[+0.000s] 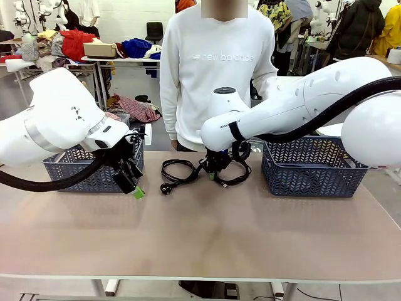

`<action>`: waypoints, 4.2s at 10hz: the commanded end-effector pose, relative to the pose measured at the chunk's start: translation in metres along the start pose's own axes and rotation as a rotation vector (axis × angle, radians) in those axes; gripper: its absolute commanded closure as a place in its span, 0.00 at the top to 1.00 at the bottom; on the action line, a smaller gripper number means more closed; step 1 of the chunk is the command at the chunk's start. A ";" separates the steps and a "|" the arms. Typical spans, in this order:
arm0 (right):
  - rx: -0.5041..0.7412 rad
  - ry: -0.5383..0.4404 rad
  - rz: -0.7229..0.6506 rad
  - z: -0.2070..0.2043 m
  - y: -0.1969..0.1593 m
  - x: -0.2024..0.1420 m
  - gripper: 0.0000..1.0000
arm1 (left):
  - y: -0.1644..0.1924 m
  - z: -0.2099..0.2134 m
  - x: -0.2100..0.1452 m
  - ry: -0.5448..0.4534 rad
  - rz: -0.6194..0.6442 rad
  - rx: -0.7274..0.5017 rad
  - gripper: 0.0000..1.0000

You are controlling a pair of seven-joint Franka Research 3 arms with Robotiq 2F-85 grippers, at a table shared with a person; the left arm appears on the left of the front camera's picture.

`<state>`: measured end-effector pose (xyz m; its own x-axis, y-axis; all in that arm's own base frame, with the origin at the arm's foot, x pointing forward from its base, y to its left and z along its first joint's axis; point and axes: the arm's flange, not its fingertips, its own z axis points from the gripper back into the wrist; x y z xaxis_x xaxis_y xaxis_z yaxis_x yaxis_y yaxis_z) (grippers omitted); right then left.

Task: Organize the cables according to human instructions.
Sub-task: Pick up a bundle of cables and place it in the basket indicated by the human.

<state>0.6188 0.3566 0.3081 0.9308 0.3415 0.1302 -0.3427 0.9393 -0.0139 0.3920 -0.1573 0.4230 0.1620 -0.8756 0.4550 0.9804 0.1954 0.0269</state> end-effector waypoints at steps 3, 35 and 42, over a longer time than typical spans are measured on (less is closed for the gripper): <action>-0.084 -0.006 -0.007 0.039 -0.004 0.006 0.00 | 0.000 0.002 -0.002 0.001 0.006 -0.006 1.00; -0.057 -0.046 0.935 0.162 -0.263 -0.141 0.00 | 0.000 0.002 -0.002 0.001 0.006 -0.006 1.00; -0.083 -0.021 0.932 0.144 -0.263 -0.140 0.44 | 0.000 0.002 -0.002 0.001 0.006 -0.006 1.00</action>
<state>0.5630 0.0608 0.4397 0.2978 0.9528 0.0581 -0.9383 0.3034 -0.1658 0.3920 -0.1573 0.4231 0.1619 -0.8756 0.4551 0.9804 0.1953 0.0269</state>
